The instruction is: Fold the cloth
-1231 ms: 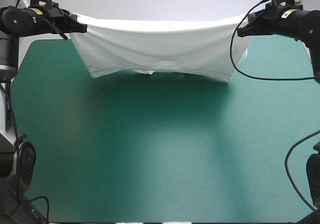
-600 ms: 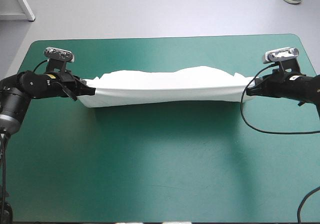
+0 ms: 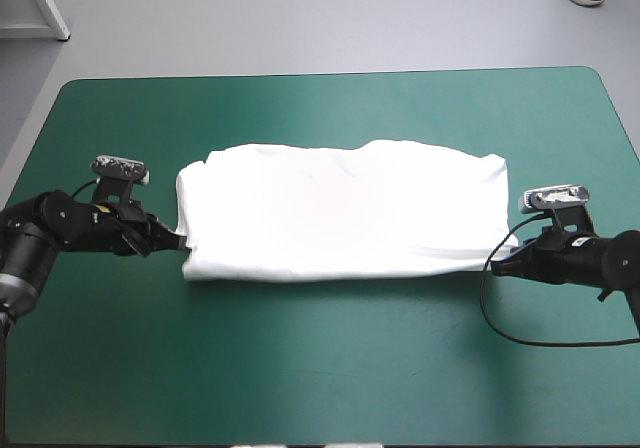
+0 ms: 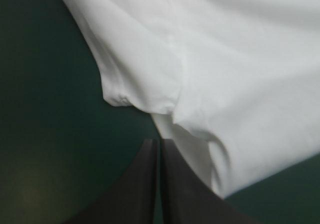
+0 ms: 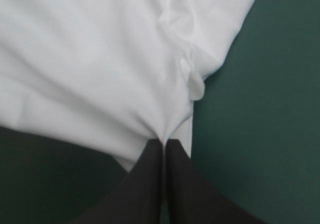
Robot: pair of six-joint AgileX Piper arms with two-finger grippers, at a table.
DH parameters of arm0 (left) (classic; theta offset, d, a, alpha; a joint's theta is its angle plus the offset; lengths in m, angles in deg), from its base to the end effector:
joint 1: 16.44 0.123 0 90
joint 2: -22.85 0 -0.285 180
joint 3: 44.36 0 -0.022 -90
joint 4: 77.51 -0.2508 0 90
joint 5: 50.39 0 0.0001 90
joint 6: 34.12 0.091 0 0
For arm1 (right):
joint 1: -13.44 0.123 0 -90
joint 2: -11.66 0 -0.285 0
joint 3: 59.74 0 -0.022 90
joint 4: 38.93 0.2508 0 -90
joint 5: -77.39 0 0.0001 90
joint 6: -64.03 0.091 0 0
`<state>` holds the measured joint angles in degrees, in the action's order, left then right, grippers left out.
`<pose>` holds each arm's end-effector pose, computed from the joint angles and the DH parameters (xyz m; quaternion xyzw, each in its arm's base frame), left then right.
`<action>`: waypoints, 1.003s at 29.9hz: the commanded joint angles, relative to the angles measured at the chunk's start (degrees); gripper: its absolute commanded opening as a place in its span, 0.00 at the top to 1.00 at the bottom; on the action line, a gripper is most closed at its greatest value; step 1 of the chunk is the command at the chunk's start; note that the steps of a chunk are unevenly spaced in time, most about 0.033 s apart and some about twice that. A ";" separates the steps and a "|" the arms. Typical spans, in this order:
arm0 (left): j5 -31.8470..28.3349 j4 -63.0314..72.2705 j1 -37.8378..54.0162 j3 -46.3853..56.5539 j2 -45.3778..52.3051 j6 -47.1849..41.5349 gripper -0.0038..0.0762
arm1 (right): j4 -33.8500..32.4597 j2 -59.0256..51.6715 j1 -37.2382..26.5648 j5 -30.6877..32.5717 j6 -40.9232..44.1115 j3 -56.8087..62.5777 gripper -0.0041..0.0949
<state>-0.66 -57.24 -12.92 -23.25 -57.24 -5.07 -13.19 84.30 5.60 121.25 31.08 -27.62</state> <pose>0.2472 -0.0089 0.3013 0.1360 0.9462 -0.0829 0.2816 0.2137 -0.0018 0.2807 -0.0938 0.9406 0.0881 0.3140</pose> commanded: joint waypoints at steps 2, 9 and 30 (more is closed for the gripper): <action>-3.96 1.01 0.18 6.62 4.94 -1.00 0.93 | 0.18 -3.23 -0.69 -2.06 0.99 2.88 0.97; -3.67 0.88 0.18 14.69 9.83 -1.94 0.93 | -1.46 -8.65 -0.69 1.81 3.20 9.49 0.97; -2.78 0.88 0.18 18.13 16.07 -3.00 0.93 | -6.70 -11.18 -0.58 5.47 10.73 10.13 0.38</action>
<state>-1.75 -57.72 -12.75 -3.80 -41.93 -7.55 -20.82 74.03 5.32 126.83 41.53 -13.55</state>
